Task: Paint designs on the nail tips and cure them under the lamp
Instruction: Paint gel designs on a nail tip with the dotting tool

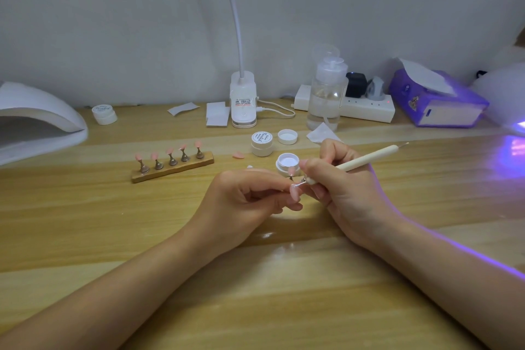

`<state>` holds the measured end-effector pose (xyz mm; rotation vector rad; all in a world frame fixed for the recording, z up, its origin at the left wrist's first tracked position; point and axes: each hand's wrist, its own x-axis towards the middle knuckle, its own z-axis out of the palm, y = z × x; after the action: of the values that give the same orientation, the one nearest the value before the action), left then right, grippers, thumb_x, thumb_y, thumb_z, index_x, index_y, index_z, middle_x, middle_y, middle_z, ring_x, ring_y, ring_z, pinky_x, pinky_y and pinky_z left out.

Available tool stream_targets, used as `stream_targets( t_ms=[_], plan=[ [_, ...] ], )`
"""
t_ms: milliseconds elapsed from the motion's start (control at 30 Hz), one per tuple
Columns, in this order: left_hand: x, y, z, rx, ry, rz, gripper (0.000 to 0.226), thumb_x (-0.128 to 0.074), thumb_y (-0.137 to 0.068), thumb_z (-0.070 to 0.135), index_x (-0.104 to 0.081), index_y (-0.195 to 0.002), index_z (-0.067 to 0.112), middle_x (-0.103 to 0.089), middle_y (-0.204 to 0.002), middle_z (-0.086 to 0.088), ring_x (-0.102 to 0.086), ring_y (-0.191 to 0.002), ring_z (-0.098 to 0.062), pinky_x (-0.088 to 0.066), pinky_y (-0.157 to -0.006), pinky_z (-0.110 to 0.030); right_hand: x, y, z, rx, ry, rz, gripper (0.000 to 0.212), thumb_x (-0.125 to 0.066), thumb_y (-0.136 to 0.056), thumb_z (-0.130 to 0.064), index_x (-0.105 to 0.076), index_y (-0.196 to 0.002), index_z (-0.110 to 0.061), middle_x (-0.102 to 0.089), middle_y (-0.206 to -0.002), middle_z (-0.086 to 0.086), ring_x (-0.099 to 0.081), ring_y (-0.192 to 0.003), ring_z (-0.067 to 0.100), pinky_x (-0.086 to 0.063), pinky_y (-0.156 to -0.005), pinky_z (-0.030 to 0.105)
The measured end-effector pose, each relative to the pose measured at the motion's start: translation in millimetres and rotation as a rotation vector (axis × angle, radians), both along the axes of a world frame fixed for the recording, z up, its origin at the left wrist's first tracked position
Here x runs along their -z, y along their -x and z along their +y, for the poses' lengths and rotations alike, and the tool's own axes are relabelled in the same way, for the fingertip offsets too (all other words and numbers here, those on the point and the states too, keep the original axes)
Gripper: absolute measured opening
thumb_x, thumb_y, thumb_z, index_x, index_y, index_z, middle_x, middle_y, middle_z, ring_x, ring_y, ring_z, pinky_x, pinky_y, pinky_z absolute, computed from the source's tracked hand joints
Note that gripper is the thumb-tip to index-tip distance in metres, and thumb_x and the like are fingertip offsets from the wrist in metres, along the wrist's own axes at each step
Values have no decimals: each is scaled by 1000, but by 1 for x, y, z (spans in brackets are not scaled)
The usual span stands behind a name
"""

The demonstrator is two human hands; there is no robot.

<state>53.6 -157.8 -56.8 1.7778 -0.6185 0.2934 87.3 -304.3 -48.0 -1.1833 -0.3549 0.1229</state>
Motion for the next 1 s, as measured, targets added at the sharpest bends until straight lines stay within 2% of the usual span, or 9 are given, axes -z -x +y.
stream_targets(
  t_ms=[600, 833, 1000],
  plan=[
    [0, 0, 0, -9, 8, -5, 27, -62, -74, 12, -65, -100, 6, -68, -75, 0, -64, -65, 0, -49, -58, -16, -3, 1, 1, -8, -15, 15, 51, -43, -81, 18, -34, -46, -17, -35, -36, 0, -46, -30, 11, -45, -42, 21],
    [0, 0, 1, -8, 10, 11, 25, -61, -74, 13, -66, -98, 6, -69, -75, -3, -64, -65, 0, -49, -57, -16, -2, 1, 1, -2, -4, 15, 50, -44, -81, 18, -35, -47, -17, -37, -37, -2, -42, -31, 9, -45, -43, 21],
    [0, 1, 1, -11, 12, 27, 23, -62, -74, 12, -67, -95, 8, -69, -76, 0, -66, -67, -3, -50, -58, -17, -2, 2, 1, -9, -14, 8, 50, -45, -82, 17, -36, -47, -17, -36, -36, -1, -47, -31, 11, -45, -43, 21]
  ],
)
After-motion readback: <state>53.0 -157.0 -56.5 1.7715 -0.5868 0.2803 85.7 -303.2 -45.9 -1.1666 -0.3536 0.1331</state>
